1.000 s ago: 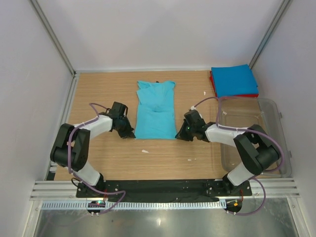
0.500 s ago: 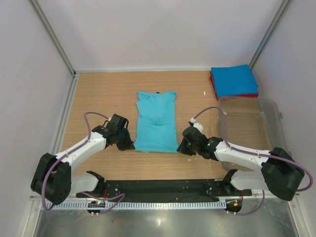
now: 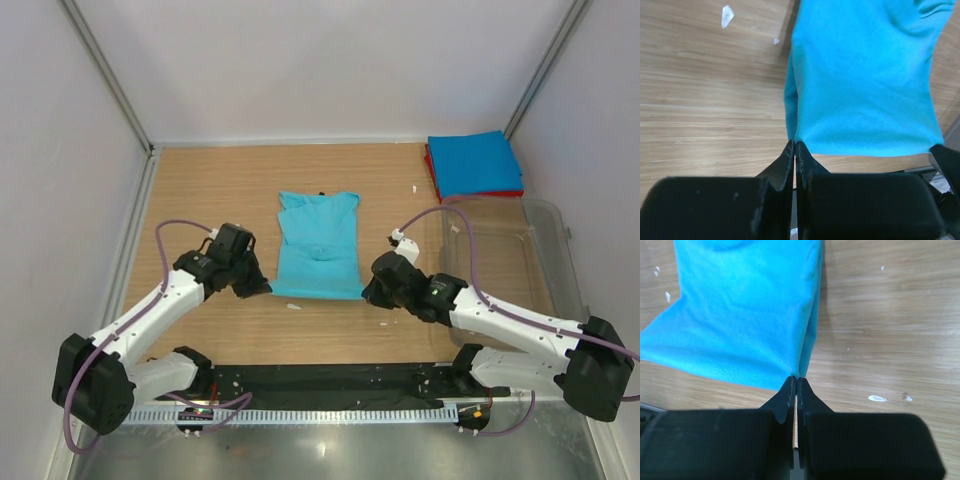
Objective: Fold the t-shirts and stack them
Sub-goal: Fold the tshirt
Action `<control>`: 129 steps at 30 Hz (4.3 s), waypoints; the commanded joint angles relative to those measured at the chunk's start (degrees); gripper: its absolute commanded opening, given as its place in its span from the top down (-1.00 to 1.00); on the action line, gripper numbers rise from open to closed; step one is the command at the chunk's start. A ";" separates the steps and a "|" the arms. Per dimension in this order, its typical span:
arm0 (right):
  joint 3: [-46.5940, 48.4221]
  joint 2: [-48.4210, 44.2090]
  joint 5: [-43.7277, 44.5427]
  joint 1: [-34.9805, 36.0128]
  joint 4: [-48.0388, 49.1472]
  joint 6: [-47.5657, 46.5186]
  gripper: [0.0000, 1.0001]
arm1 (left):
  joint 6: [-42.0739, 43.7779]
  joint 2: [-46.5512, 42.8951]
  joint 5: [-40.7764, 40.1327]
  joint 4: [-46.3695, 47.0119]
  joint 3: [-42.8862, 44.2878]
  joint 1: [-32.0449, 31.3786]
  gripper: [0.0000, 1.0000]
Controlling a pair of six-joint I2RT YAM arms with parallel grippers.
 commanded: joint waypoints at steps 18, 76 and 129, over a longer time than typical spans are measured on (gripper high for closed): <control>32.33 20.36 -0.04 -15.29 -2.80 -24.05 0.98 | 8.27 22.31 -1.88 -2.45 35.15 8.56 1.00; 69.88 65.46 -33.09 -35.07 0.28 -43.83 -0.18 | 24.88 67.22 23.08 18.54 64.08 20.08 0.21; 44.22 49.91 -42.50 -39.03 8.80 -34.78 0.24 | 14.43 52.03 32.84 27.32 43.10 19.64 0.49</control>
